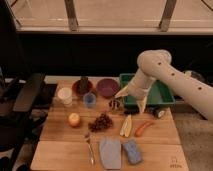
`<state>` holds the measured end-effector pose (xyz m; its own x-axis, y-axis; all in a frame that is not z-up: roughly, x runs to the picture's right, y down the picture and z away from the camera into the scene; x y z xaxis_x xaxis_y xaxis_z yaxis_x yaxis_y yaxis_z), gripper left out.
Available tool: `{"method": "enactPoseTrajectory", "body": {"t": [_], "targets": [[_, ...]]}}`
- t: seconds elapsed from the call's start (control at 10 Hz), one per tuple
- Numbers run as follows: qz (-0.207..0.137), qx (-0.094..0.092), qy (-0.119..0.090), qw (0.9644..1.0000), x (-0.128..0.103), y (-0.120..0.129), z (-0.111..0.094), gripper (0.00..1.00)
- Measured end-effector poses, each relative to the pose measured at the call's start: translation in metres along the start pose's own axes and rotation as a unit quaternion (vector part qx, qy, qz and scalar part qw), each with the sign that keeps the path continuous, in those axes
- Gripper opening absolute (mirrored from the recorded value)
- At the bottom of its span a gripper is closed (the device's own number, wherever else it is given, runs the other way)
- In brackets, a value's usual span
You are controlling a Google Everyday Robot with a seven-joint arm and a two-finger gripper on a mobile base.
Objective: Place apple in metal cup
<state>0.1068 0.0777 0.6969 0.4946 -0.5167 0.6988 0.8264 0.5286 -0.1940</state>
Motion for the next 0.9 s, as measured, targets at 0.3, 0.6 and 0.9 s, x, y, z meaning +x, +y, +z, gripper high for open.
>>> {"method": "enactPoseTrajectory", "body": {"t": [0.3, 0.6, 0.9], "targets": [[-0.03, 0.001, -0.013, 0.9995, -0.015, -0.02, 0.006, 0.8], [-0.031, 0.001, -0.012, 0.9995, -0.014, -0.021, 0.006, 0.8], [-0.081, -0.006, 0.011, 0.9966, -0.022, -0.047, 0.002, 0.8]]}}
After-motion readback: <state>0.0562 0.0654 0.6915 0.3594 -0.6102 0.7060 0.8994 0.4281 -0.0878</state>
